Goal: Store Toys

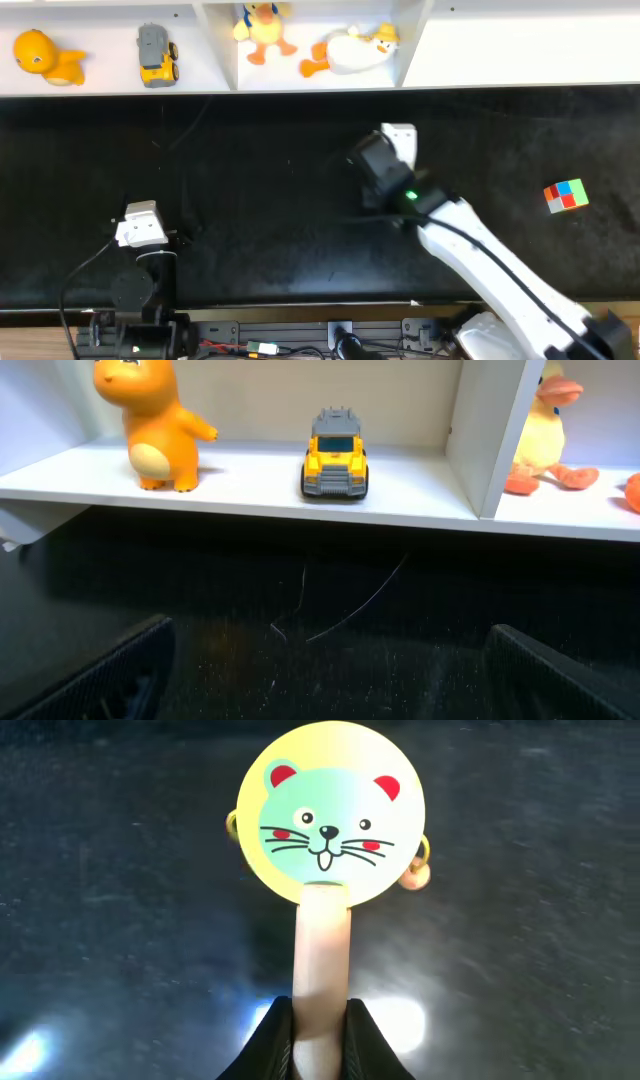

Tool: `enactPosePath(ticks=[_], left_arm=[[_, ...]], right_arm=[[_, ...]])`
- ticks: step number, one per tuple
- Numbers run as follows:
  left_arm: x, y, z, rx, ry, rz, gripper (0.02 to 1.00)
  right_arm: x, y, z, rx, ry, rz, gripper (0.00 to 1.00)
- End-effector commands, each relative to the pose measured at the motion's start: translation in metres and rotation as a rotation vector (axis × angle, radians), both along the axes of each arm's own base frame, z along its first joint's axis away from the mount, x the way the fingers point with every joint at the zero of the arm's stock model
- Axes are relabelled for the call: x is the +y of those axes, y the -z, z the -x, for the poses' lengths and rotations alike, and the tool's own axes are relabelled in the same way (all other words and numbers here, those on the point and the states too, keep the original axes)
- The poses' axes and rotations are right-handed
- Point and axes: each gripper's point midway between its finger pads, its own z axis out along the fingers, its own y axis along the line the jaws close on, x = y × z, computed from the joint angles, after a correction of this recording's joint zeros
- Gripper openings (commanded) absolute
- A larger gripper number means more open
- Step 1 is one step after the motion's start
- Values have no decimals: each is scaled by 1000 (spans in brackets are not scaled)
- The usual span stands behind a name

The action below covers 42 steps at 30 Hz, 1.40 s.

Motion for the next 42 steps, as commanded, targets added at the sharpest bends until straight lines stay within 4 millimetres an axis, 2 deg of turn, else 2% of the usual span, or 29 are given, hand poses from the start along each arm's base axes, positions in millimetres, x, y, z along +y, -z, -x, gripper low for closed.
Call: enactPosePath(ticks=[1,6,11,26,29,42], left_arm=[[3,-1,1,-6,-14,-22,998],[3,-1,1,-6,-15,-22,998],[3,-1,1,-6,-15,-22,998],[3,-1,1,-6,-14,-23,998],[3,-1,1,-6,-14,-22,998],[3,-1,1,-5,-14,-23,998]], right_arm=[[-24,-12,7,-54,55,-22,97],[-64,-16,17,-48,133,21,84],[-88,-24,11,-72,133,72,88],[-131,-32,-15,-97,148,147,88],[-131,-36,-30,-98,106,161,86],[-114,-68,-125,-200,-44,210,91]])
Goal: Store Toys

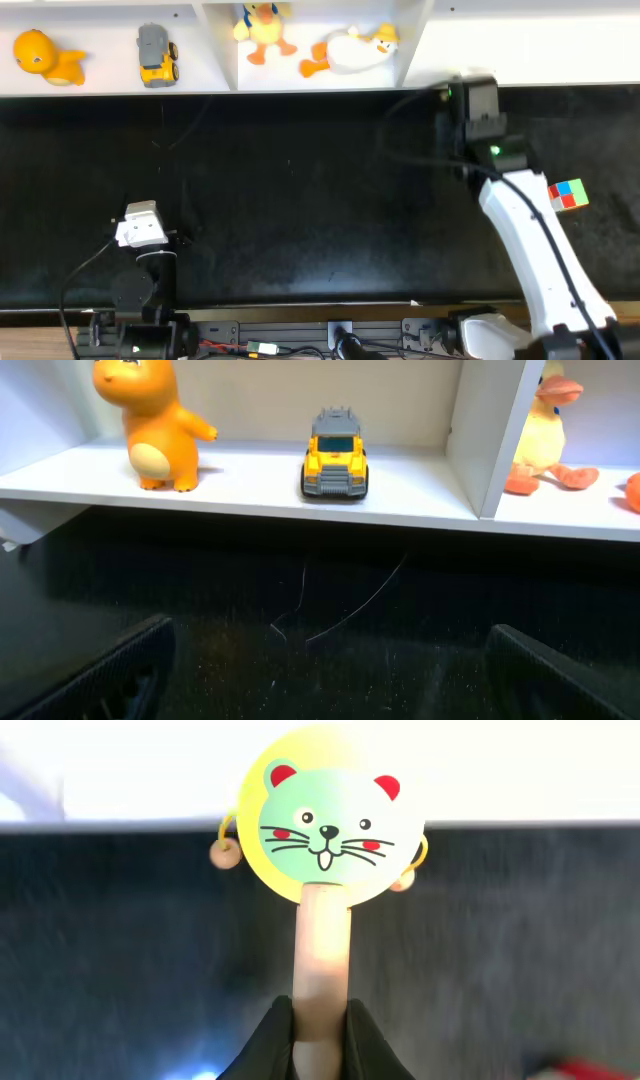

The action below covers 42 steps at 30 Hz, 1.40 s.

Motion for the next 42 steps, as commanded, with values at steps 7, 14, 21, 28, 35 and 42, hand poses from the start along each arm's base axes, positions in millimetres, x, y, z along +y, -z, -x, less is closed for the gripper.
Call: enactPosePath(ticks=[7,14,21,28,35,42], left_arm=[[3,-1,1,-6,-15,-22,998],[3,-1,1,-5,-15,-22,998],[3,-1,1,-5,-15,-22,998],[3,-1,1,-6,-15,-22,998],[3,-1,1,-6,-15,-22,998],[3,-1,1,-5,-15,-22,998]], right_arm=[[4,-16,-51,-58,-94,14,99],[-6,-13,-65,-59,-133,26,110],[-14,-12,-78,-93,-150,0,130],[-7,-12,-96,-151,-186,-54,119],[-2,-1,-109,-167,-179,-100,117],[7,-2,-129,-236,-200,-151,117]])
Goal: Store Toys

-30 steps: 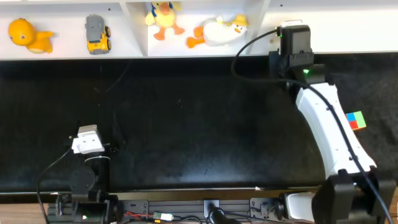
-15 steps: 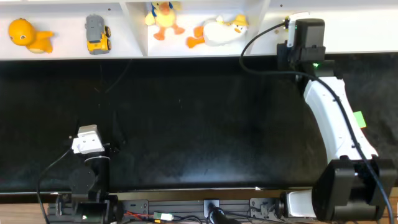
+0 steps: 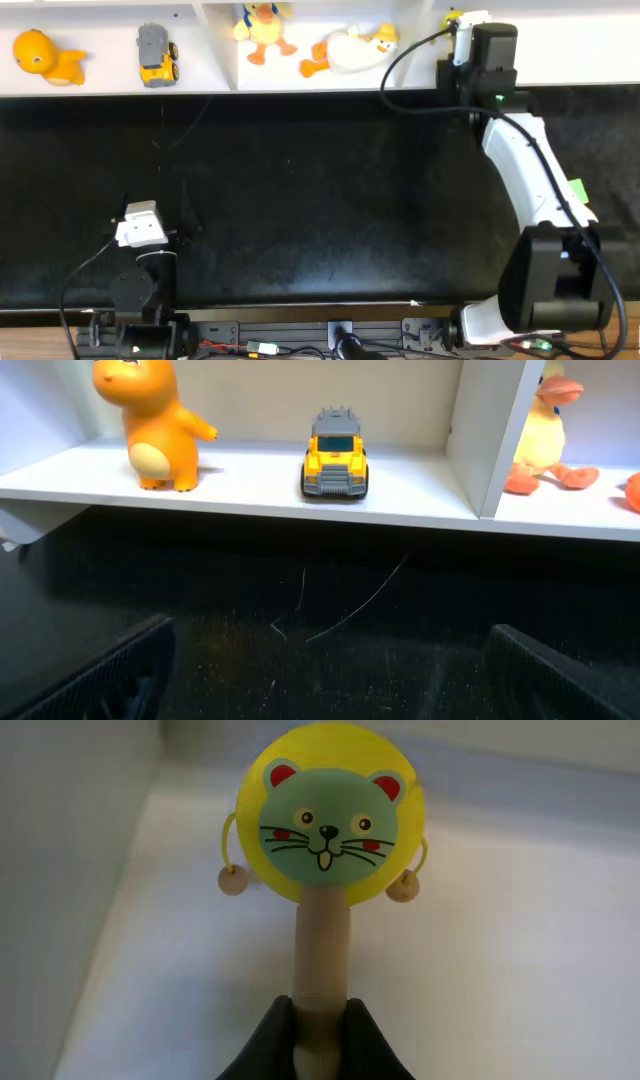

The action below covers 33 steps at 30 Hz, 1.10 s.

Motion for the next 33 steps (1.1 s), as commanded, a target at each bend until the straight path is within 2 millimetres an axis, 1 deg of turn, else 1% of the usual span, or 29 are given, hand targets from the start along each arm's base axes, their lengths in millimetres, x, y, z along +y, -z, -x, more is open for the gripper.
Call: enactPosePath(ticks=[1,7,12,16,20,25,33], left_arm=[[3,-1,1,-6,-15,-22,998],[3,-1,1,-6,-15,-22,998],[3,-1,1,-5,-15,-22,998],[3,-1,1,-5,-15,-22,998],[3,-1,1,-6,-15,-22,998],[3,-1,1,-5,-14,-23,998],[3,-1,1,-6,-15,-22,998]], right_arm=[[6,-10,-17,-47,-4,-63,117],[13,4,-32,-29,-18,-109,115],[18,9,-43,-19,-24,-140,117],[18,14,-47,-7,-11,-158,112],[18,23,-46,16,-2,-166,115],[18,29,-41,44,1,-165,112],[15,44,-25,136,16,-166,110]])
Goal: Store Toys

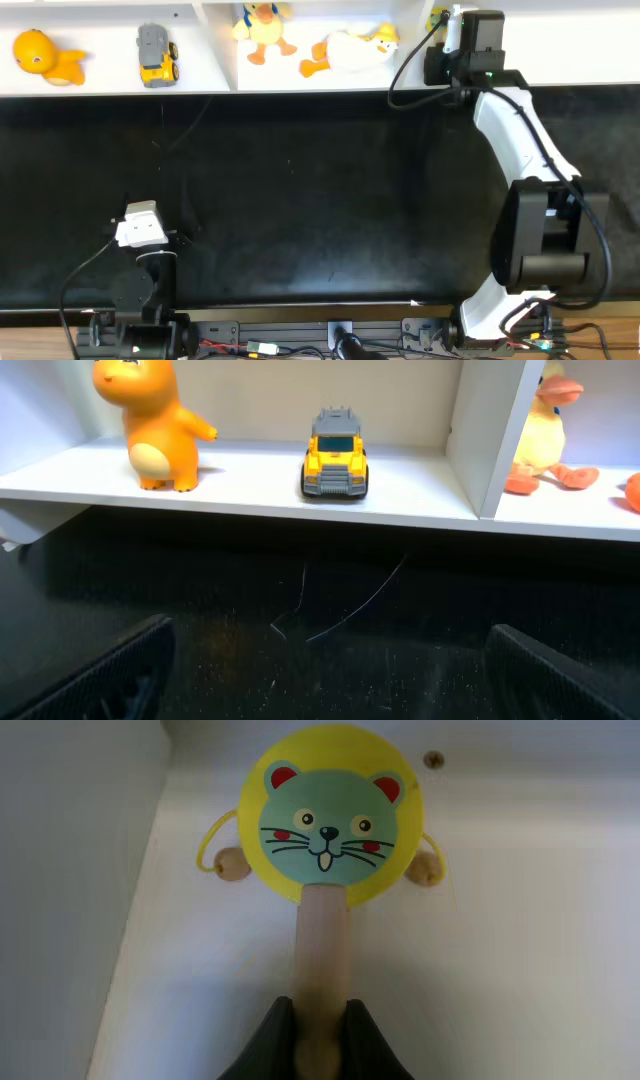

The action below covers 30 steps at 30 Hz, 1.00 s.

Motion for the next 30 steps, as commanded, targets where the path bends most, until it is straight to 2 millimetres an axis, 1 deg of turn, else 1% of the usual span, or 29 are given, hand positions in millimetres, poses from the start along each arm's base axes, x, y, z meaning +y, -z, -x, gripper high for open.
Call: enactPosePath(ticks=[1,7,11,14,16,20,24,27,30], left_arm=[[3,-1,1,-6,-14,-22,998],[3,-1,1,-6,-14,-22,998],[3,-1,1,-6,-15,-22,998],[3,-1,1,-6,-15,-22,998],[3,-1,1,-5,-14,-23,998],[3,-1,1,-6,-15,-22,996],[3,-1,1,-6,-15,-22,998],[3,-1,1,-6,-14,-22,998],[3,-1,1,-6,-14,-22,998]], right_arm=[[-3,8,2,36,14,-13,112],[-3,9,3,43,30,-30,117],[0,11,6,58,16,-45,126],[2,12,7,65,11,-51,159],[2,12,7,65,11,-50,156],[2,13,8,68,11,-51,115],[4,16,12,90,4,-64,119],[4,17,13,97,4,-64,145],[4,17,13,97,5,-63,229]])
